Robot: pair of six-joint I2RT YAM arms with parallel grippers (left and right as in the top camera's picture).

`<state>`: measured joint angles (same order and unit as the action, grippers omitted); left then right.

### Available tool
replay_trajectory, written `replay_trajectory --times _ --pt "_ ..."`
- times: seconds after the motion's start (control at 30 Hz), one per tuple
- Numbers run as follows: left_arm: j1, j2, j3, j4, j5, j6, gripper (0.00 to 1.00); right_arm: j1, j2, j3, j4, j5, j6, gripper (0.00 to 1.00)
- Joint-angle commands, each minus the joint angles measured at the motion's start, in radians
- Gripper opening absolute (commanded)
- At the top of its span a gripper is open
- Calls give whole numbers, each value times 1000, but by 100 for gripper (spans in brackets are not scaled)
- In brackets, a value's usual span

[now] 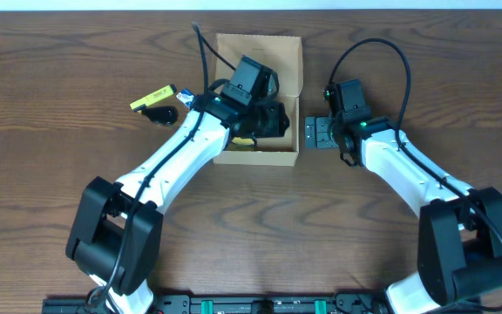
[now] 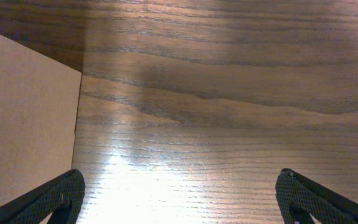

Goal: Pack container
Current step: 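Lift the tape roll with the left gripper and carry it over the box, then lower the tape roll into the box and open the left gripper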

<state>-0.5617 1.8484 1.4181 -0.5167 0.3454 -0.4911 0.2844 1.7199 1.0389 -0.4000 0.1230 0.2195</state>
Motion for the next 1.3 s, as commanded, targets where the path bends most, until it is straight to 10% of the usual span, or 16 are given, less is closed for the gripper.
replay_trajectory --times 0.0,1.07,1.27 --pt "-5 13 26 -30 22 -18 6 -9 8 -2 -1 0 11 99" --pt "-16 96 26 26 41 42 6 -9 8 -2 -1 0 11 99" --pt "-16 97 26 31 46 42 20 -9 8 -2 -1 0 11 99"
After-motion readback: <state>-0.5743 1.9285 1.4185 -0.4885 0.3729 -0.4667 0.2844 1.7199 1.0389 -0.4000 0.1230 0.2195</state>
